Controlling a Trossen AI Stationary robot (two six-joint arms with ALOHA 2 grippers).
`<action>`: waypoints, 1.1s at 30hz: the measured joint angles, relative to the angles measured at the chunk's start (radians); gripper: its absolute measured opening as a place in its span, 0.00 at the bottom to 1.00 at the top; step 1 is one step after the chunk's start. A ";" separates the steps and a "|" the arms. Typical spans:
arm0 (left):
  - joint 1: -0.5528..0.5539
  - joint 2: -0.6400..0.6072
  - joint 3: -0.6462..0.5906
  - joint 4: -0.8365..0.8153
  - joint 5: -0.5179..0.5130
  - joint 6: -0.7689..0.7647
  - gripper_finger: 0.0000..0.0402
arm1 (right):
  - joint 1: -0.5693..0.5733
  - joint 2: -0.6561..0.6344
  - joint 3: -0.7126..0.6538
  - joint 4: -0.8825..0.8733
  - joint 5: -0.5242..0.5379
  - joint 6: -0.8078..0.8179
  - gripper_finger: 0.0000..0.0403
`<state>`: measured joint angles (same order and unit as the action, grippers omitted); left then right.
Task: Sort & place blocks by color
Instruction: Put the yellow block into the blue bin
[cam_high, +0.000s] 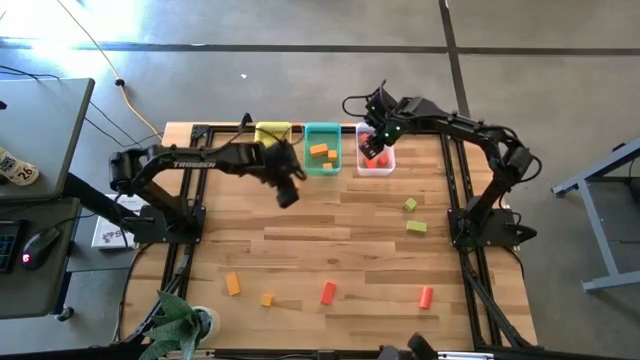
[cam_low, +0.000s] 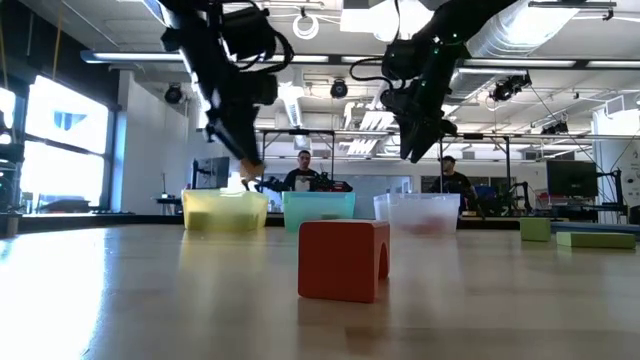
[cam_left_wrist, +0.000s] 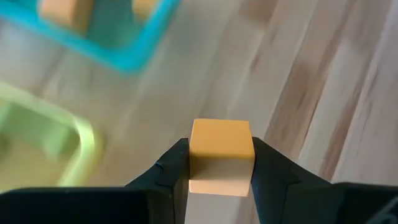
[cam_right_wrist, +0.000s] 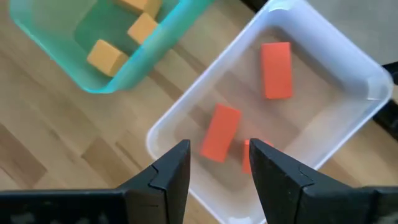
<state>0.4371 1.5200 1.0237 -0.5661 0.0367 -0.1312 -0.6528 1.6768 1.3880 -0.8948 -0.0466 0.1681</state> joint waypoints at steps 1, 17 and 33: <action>0.015 0.000 0.000 0.040 0.017 0.015 0.26 | 0.010 0.000 0.000 0.000 0.007 0.013 0.38; 0.162 0.013 0.001 0.394 0.051 0.101 0.26 | 0.124 0.000 0.000 0.002 0.160 0.226 0.38; 0.226 0.182 0.001 0.584 0.050 0.118 0.26 | 0.121 0.000 0.000 0.165 0.196 0.279 0.38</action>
<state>0.6628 1.7024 1.0248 0.0184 0.0862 -0.0135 -0.5320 1.6768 1.3880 -0.7296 0.1497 0.4467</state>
